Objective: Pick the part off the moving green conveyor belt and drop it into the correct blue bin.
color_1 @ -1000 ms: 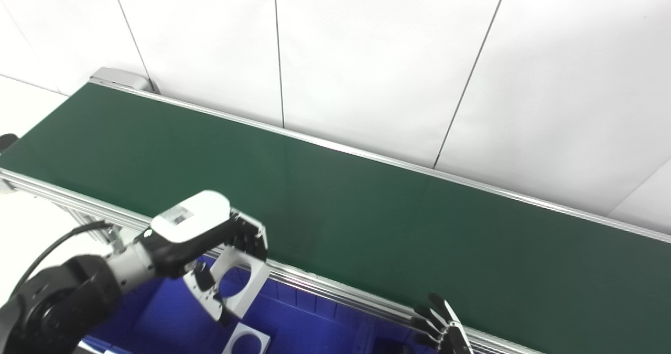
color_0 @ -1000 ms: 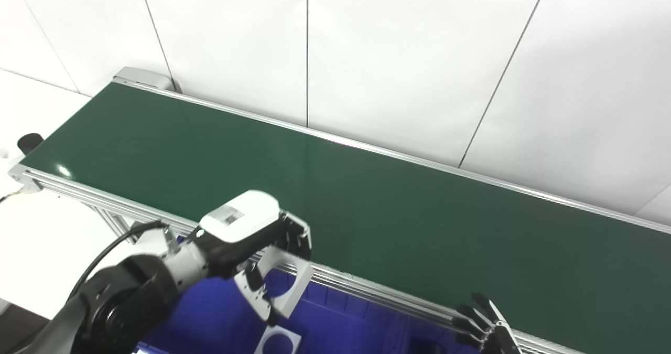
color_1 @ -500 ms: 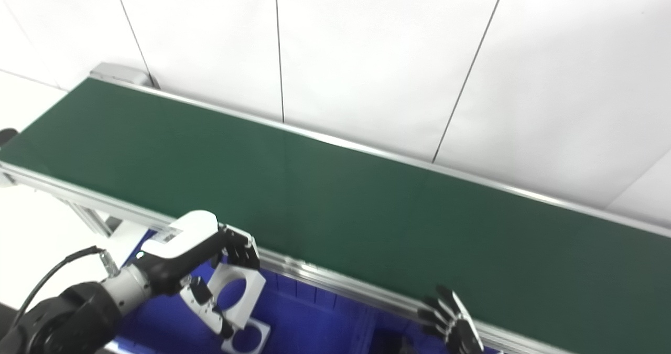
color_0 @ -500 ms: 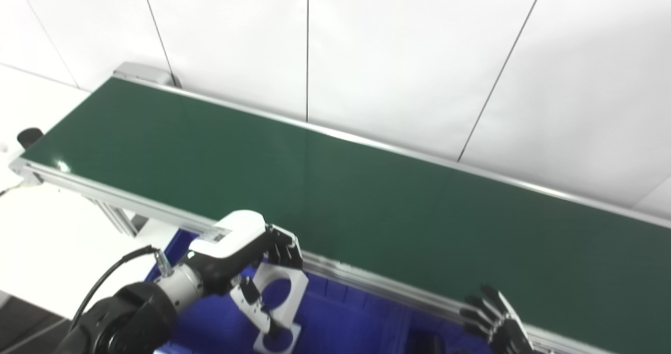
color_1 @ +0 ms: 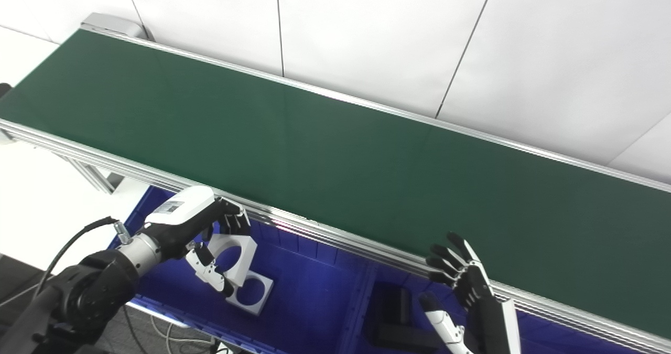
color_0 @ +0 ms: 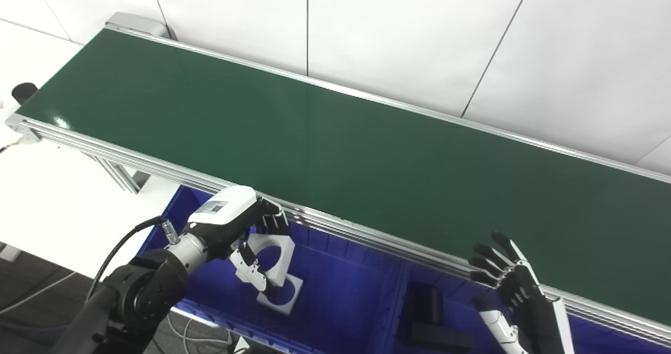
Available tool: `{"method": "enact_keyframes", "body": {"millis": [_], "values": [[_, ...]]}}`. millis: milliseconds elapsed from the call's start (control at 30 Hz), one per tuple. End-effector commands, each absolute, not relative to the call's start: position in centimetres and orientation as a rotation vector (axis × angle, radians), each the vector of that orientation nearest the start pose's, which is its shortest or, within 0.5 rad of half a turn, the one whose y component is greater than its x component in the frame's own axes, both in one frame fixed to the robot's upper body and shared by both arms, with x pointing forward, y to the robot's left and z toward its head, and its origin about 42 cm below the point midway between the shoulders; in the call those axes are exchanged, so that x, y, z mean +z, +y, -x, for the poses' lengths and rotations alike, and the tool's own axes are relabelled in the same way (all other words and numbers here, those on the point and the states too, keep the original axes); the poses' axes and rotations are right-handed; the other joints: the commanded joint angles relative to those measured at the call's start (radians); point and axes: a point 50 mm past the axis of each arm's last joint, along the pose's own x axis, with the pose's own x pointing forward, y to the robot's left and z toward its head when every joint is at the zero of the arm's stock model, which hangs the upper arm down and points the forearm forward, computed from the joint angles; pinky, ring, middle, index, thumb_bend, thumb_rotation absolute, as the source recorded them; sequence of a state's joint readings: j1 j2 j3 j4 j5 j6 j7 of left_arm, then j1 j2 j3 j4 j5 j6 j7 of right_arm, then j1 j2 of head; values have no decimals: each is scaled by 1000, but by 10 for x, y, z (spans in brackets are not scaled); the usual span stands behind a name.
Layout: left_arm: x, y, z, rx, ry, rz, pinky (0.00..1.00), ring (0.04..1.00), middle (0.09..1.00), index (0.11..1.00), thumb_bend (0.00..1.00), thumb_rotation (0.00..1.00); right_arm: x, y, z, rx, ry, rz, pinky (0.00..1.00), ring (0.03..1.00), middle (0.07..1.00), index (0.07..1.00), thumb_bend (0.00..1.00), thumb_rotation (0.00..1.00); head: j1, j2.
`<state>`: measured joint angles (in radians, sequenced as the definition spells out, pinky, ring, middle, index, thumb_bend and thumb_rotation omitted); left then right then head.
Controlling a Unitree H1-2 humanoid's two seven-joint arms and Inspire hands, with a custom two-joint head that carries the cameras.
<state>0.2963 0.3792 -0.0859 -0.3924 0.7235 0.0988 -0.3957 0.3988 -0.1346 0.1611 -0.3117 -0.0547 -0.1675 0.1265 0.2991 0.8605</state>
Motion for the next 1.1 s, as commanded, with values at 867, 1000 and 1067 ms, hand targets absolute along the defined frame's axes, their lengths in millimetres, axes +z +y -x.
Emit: {"method": "enact_keyframes", "body": {"millis": [867,1000,1067], "values": [[108,287,-194,-403,170,-1284,668,732,765,726,777,4,112,-211,-151,237,-110,127,665,750,798,896,667,607,-37,-14],[112,288,-192,-407,187,-1322,789,930,975,939,945,0,111,-210,-151,232,-105,127,665,748,793,892,670,604,-49,-17],[114,288,-191,-401,184,-1333,824,962,990,961,960,0,111,-209,-150,231,-103,129,666,748,793,892,671,605,-49,-17]]}}
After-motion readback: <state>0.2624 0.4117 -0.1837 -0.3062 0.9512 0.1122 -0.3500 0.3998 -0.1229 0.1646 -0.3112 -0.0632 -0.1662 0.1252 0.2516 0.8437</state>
